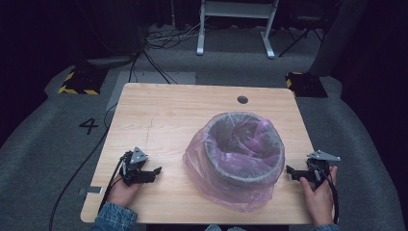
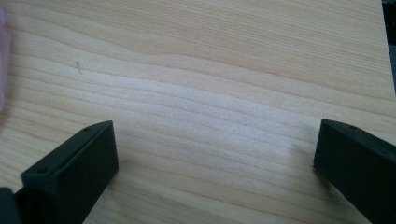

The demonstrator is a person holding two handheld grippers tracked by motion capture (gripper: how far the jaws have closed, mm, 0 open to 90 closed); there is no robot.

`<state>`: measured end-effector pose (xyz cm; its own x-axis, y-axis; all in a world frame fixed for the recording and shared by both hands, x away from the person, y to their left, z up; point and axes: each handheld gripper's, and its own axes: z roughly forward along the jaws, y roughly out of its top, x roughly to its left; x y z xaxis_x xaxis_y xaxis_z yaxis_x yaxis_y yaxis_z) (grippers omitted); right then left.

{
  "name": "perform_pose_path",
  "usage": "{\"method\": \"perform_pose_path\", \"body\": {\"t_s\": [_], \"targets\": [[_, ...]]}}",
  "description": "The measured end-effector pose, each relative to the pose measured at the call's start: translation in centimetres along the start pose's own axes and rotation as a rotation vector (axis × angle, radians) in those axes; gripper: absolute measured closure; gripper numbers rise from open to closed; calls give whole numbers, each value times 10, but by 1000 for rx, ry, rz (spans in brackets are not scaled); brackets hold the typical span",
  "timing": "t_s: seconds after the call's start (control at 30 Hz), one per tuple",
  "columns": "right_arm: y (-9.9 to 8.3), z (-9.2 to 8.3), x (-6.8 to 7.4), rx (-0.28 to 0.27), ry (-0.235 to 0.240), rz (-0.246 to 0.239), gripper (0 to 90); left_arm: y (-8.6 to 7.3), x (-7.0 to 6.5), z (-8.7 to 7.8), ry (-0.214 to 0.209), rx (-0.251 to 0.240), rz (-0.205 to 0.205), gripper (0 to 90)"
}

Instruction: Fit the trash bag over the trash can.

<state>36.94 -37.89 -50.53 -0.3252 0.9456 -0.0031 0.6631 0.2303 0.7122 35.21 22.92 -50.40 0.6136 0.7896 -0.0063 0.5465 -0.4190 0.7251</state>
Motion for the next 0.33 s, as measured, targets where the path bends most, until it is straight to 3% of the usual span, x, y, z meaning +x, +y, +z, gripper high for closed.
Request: {"method": "perform_pose_path", "body": {"t_s": [0.33], "targets": [[0, 0, 0, 1, 0, -1, 0, 0, 0, 0, -1, -2, -1, 246]]}}
